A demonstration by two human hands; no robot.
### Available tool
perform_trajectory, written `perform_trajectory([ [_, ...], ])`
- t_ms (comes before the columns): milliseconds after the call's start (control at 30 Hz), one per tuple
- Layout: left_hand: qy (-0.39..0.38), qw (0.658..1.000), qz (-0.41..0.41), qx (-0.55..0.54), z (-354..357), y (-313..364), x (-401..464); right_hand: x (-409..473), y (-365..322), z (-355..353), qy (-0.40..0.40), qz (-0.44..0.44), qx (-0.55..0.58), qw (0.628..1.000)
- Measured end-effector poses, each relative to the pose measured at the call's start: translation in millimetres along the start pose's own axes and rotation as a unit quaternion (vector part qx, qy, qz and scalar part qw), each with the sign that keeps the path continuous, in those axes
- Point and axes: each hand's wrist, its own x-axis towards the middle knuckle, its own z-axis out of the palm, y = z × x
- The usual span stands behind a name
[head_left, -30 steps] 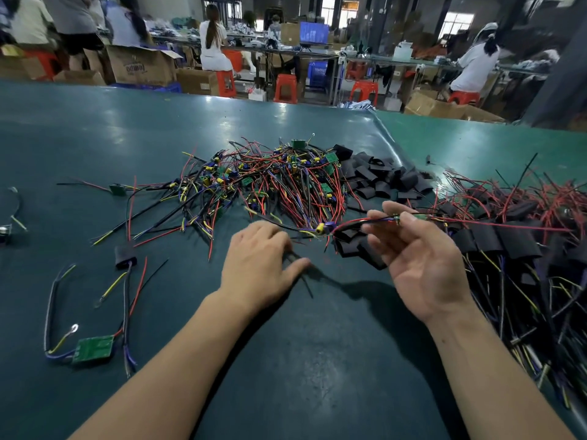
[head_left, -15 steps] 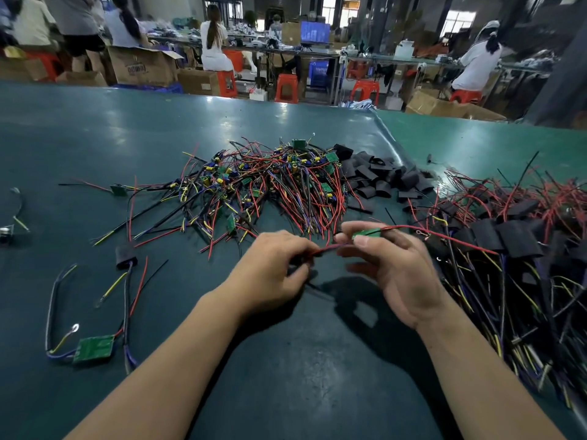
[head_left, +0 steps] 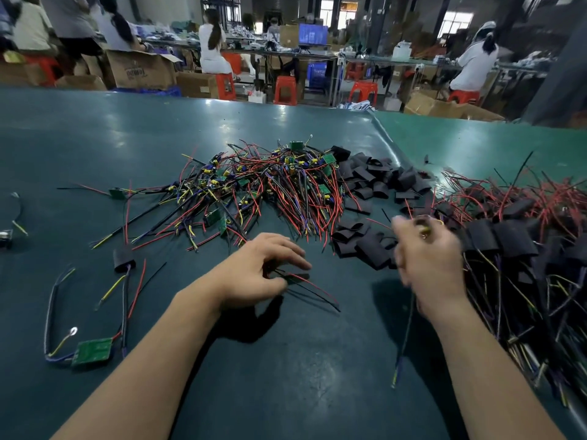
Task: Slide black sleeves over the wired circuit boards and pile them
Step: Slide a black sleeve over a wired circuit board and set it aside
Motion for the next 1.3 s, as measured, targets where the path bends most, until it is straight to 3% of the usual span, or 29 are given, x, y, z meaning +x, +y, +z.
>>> perform_trajectory([
  [100, 0.022, 0.997, -0.014, -0.074, 0.7, -1.3, 2.4, -5.4, 12.7, 10.2, -0.052, -0.048, -0.251, 0.965],
  [200, 0.190, 0.977, -0.042, -0.082, 17.1, -0.5, 6.4, -6.7, 17.1, 15.3, -0.065, -0.050, -0.333, 0.939],
  [267, 0.245, 0.969, -0.019, 0.003, 24.5, -0.7, 8.8, -6.1, 18.1, 14.5, -0.067, -0.034, -0.309, 0.948],
  [333, 0.247, 0.968, 0.025, 0.038, 25.1, -1.7, 10.3, -5.4, 16.6, 13.7, -0.069, -0.033, -0.258, 0.963],
  [467, 0.195, 0.976, 0.079, 0.060, 29.2, 2.0, 10.4, -16.4, 9.4, 26.6, -0.174, 0.001, -0.121, 0.977],
  [567, 0.137, 0.983, 0.104, 0.071, 37.4, 4.5, 12.0, -28.5, 7.5, 38.5, -0.246, 0.033, -0.015, 0.969],
  [667, 0.133, 0.985, 0.101, 0.049, 38.0, 1.3, 15.5, -29.4, 2.9, 37.3, -0.275, 0.073, 0.076, 0.956],
  [767, 0.134, 0.986, 0.081, 0.050, 39.3, -0.4, 18.0, -24.3, 5.8, 34.8, -0.255, 0.084, 0.117, 0.956],
  [900, 0.152, 0.984, 0.073, 0.051, 40.4, -0.4, 17.9, -14.5, 11.9, 32.8, -0.190, 0.056, 0.081, 0.977],
  [1133, 0.167, 0.984, 0.040, 0.052, 40.8, -3.3, 13.7, -13.1, 22.4, 32.5, -0.175, 0.075, 0.121, 0.974],
  [1300, 0.174, 0.979, 0.028, 0.098, 43.9, -3.9, 16.9, -17.0, 20.2, 31.6, -0.153, 0.058, 0.091, 0.982],
])
